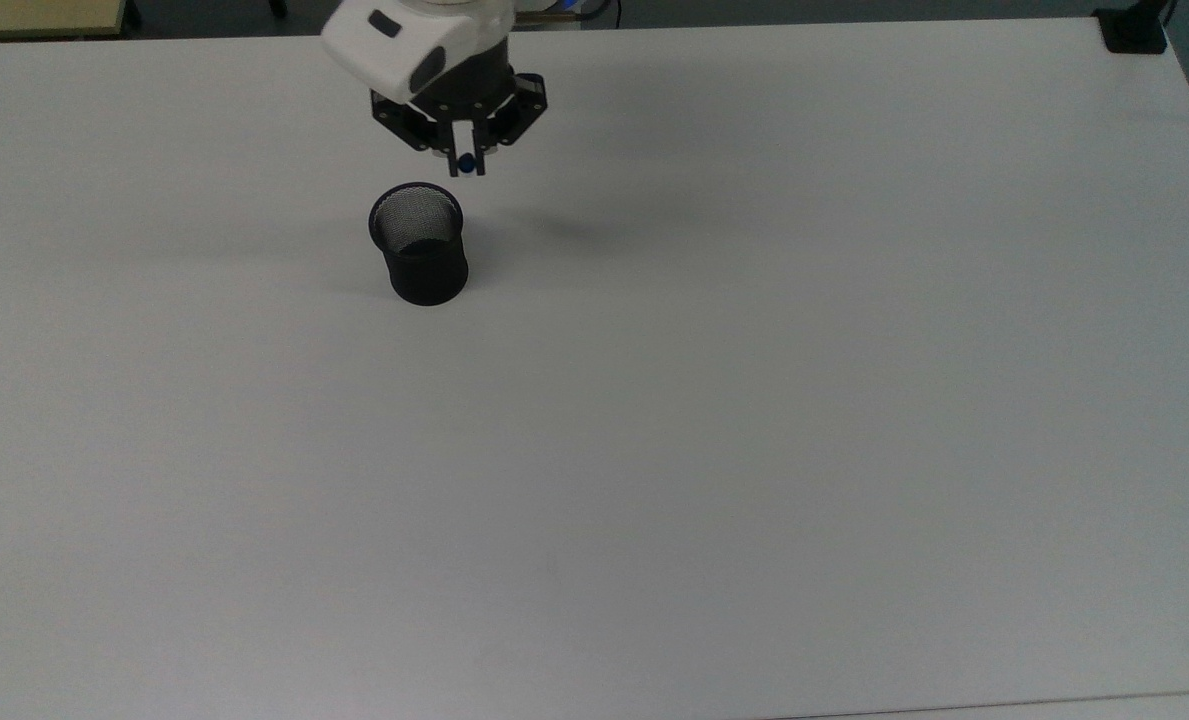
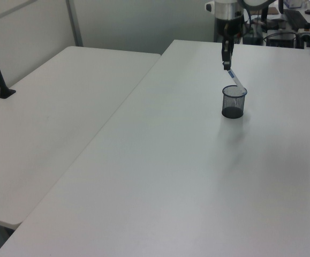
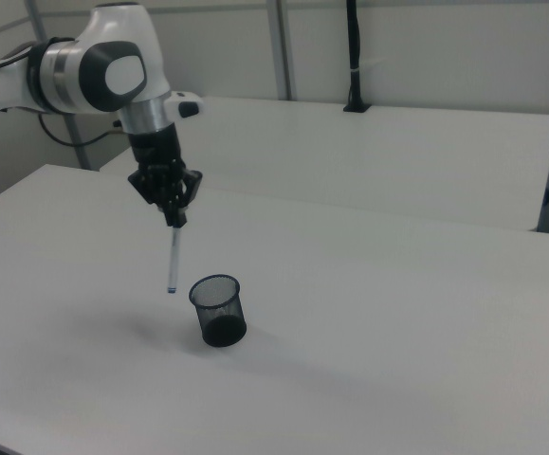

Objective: Remove the marker
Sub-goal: 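Carry the marker away from the cup and lower it toward the table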

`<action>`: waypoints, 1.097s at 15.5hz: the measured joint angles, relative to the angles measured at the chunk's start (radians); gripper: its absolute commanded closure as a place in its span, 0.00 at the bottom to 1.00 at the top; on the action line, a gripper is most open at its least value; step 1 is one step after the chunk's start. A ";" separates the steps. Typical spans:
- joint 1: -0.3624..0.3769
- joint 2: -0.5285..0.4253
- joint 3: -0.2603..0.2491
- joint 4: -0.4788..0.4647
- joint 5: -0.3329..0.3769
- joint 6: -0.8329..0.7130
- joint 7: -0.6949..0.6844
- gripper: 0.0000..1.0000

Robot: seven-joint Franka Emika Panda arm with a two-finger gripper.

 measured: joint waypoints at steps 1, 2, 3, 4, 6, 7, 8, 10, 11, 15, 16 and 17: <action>0.018 0.009 0.001 -0.002 0.002 0.000 0.016 0.85; 0.034 0.020 0.001 -0.002 0.002 0.000 0.031 0.85; 0.049 0.033 0.001 -0.003 0.003 0.000 0.043 0.85; 0.061 0.047 0.002 -0.003 0.009 0.000 0.058 0.84; 0.081 0.078 0.002 -0.003 0.042 0.002 0.071 0.84; 0.091 0.093 0.002 -0.003 0.052 0.005 0.073 0.84; 0.101 0.109 0.002 -0.003 0.058 0.007 0.078 0.83; 0.119 0.139 0.002 -0.002 0.061 0.017 0.102 0.82; 0.124 0.152 0.002 -0.002 0.061 0.028 0.112 0.82; 0.139 0.203 0.002 -0.002 0.061 0.089 0.151 0.50; 0.144 0.212 0.002 -0.002 0.061 0.104 0.162 0.25; 0.149 0.218 0.002 -0.002 0.061 0.112 0.174 0.00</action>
